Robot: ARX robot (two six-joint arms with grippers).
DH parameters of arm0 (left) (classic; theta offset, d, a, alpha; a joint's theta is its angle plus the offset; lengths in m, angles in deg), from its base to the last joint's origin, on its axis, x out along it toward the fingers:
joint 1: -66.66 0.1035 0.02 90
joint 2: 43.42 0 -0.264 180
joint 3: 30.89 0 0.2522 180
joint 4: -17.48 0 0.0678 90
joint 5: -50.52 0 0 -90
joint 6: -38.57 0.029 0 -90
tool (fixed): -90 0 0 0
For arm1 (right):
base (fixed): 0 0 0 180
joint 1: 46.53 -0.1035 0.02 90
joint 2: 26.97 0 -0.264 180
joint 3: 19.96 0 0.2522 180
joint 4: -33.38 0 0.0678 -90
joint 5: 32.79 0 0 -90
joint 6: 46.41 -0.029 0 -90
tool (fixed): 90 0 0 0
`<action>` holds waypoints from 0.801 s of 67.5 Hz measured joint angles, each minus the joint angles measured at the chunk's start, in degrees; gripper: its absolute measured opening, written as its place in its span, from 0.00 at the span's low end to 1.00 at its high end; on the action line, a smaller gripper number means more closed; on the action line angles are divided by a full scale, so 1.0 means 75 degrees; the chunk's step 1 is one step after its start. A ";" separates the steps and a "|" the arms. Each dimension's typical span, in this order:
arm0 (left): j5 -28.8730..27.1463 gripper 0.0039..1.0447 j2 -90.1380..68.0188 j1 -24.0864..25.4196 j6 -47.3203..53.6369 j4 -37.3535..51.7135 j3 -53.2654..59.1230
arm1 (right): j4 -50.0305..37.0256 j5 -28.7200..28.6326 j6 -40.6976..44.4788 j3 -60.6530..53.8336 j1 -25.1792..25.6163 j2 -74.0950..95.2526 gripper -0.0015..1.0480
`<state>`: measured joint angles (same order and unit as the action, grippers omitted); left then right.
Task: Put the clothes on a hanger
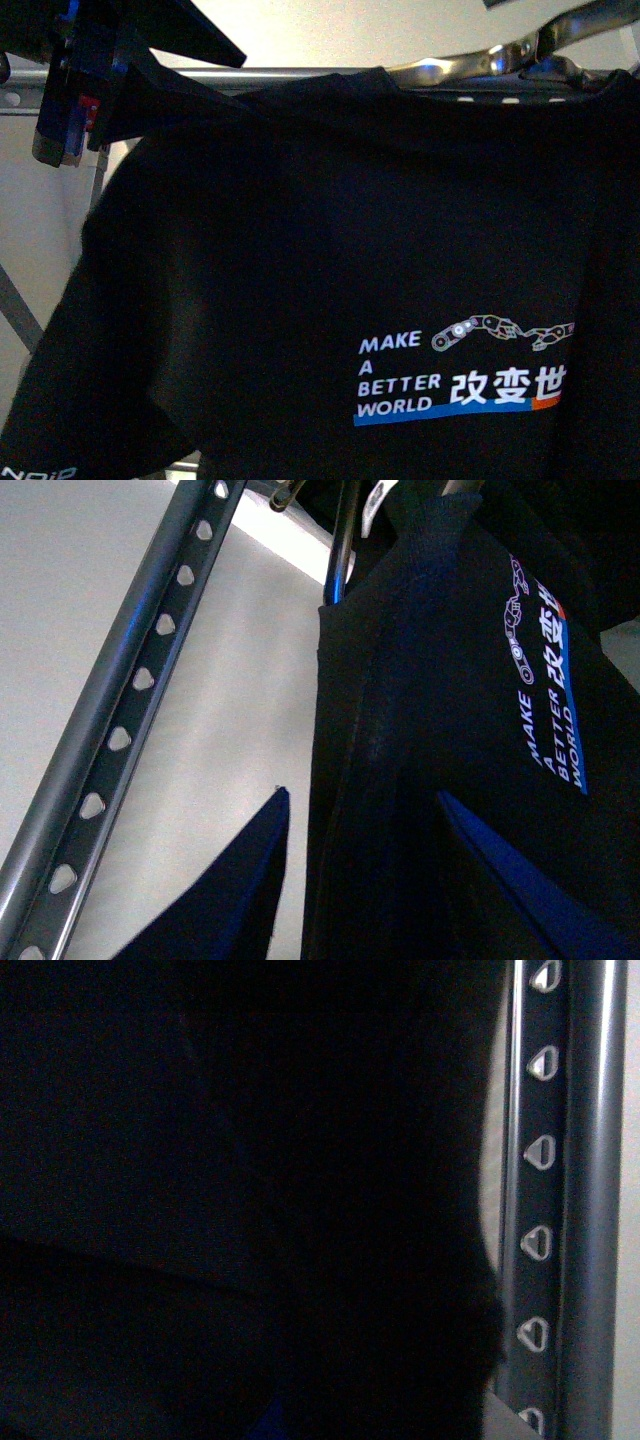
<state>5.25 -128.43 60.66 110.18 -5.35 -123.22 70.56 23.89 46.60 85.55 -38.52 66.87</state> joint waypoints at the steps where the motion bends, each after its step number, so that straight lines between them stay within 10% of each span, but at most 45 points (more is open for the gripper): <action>1: 0.0003 0.49 0.0000 0.0000 0.0003 0.0000 0.0000 | 0.0000 0.0000 0.0006 -0.0017 0.0015 0.0000 0.09; 22: 0.0038 0.92 0.0003 0.0003 -0.0064 0.0082 0.0020 | 0.0291 0.0108 -0.0105 -0.0796 0.0245 -0.0099 0.09; 28: 0.0154 0.94 -0.0108 0.0172 -0.2092 0.2474 0.0516 | 0.0487 0.0102 -0.0227 -0.1096 0.0318 -0.0128 0.09; 37: -0.2005 0.94 -0.0597 0.0653 -0.6717 0.5490 0.0029 | 0.0848 0.0029 -0.0344 -0.1609 0.0452 -0.0268 0.09; 54: -0.4791 0.94 -0.0332 0.1148 -1.1552 0.3812 -0.1166 | 0.1993 -0.0434 -0.1105 -0.2212 0.0726 -0.0825 0.09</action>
<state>-30.69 -130.92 69.27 23.54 23.24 -131.96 85.51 20.64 38.31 68.96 -33.07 60.69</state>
